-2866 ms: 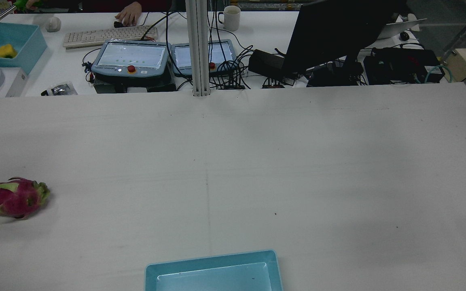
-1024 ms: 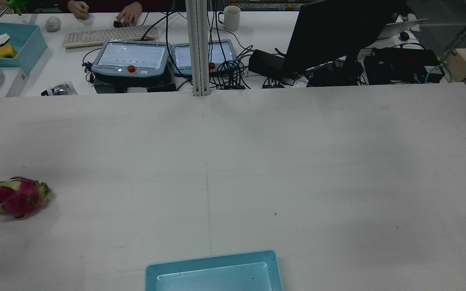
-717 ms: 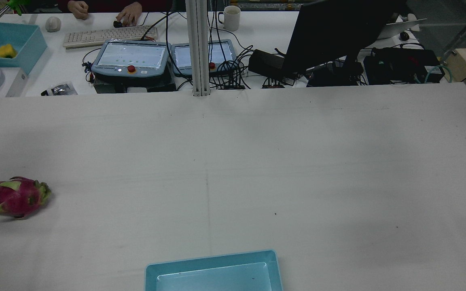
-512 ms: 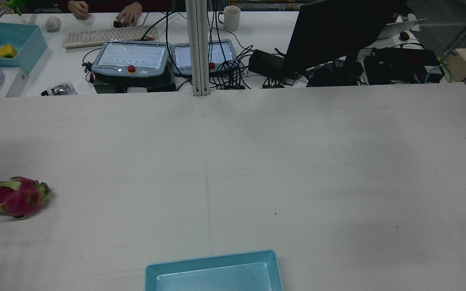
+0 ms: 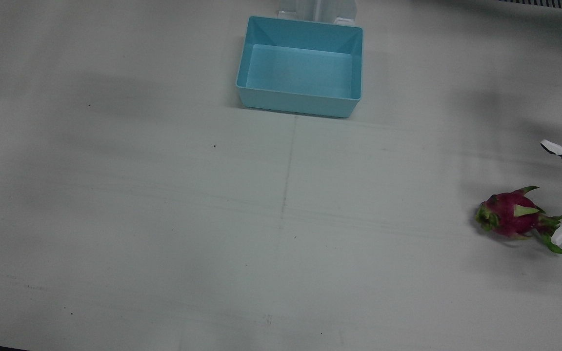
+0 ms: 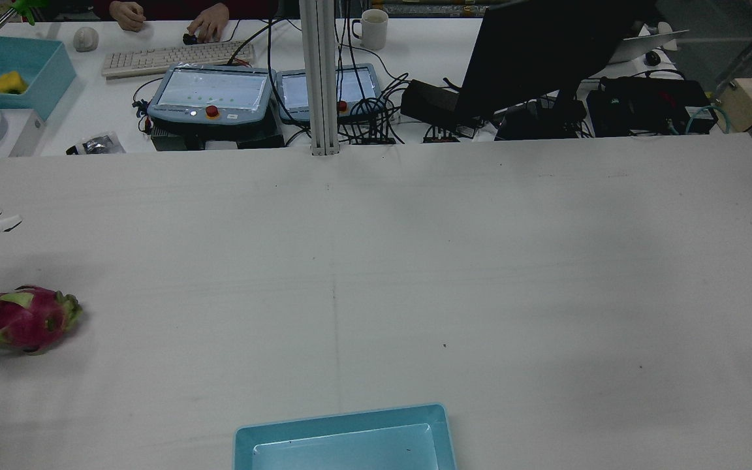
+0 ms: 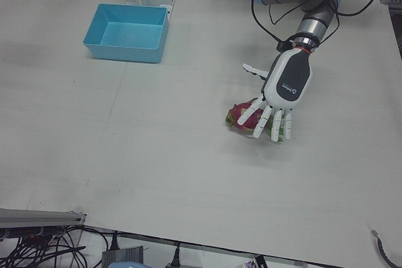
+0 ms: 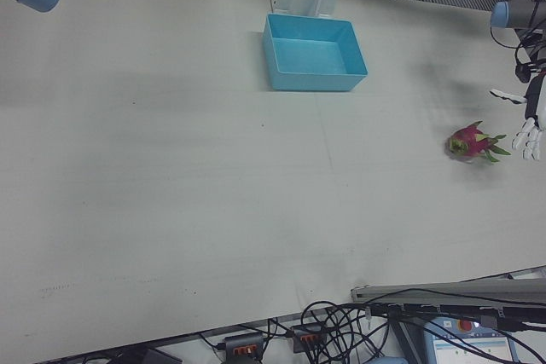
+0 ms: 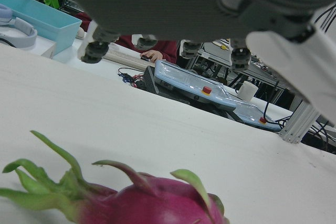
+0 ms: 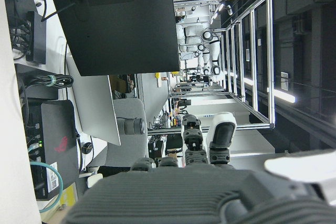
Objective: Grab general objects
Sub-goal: 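Move the left hand down toward the pink dragon fruit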
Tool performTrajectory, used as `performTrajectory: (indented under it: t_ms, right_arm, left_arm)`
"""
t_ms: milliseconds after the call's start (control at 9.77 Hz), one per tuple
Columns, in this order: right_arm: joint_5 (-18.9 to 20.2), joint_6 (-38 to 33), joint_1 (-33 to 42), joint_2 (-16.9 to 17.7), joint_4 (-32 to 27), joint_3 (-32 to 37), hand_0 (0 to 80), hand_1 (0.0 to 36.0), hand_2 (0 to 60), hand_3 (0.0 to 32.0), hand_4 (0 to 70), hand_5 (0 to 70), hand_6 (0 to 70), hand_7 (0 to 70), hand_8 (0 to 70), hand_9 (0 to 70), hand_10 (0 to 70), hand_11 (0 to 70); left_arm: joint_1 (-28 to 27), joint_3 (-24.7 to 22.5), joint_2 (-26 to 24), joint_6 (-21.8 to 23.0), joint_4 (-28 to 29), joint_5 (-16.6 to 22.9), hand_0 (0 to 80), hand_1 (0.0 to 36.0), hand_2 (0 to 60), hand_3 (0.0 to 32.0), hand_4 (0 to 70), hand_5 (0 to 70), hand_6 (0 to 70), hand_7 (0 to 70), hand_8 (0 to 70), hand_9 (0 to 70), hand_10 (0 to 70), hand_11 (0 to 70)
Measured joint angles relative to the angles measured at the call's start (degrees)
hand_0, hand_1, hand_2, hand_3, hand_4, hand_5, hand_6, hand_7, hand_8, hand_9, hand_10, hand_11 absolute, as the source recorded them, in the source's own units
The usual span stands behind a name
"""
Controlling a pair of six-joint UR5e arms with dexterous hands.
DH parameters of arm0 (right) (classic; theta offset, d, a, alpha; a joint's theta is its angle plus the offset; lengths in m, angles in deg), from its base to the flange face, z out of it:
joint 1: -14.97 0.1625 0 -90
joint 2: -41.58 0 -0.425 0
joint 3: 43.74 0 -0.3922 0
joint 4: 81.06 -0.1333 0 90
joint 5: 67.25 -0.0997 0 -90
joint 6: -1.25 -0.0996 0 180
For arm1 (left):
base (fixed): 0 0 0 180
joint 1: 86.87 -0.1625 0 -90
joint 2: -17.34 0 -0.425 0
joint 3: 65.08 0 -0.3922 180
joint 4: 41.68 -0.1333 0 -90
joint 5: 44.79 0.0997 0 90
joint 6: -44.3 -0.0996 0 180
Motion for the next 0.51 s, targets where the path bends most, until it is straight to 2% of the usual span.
performTrajectory:
  t_ms: [307, 512]
  right_arm:
    - [0.00, 0.00, -0.02, 0.00, -0.01, 0.02, 0.0, 0.0, 0.0, 0.0, 0.0, 0.0, 0.0, 0.0, 0.0, 0.0, 0.0, 0.0]
    - [0.00, 0.00, -0.03, 0.00, 0.00, 0.01, 0.0, 0.0, 0.0, 0.0, 0.0, 0.0, 0.0, 0.0, 0.0, 0.0, 0.0, 0.0]
  left_arm:
    - [-1.24, 5.20, 0.09, -0.60, 0.75, -3.26, 50.4, 14.0, 0.0, 32.0, 0.0, 8.3, 0.0, 8.7, 0.0, 0.3, 0.0, 0.0]
    - [-1.36, 7.01, 0.20, -0.47, 0.67, -6.06, 50.6, 14.6, 0.0, 32.0, 0.0, 9.1, 0.0, 9.5, 0.0, 0.5, 0.0, 0.0]
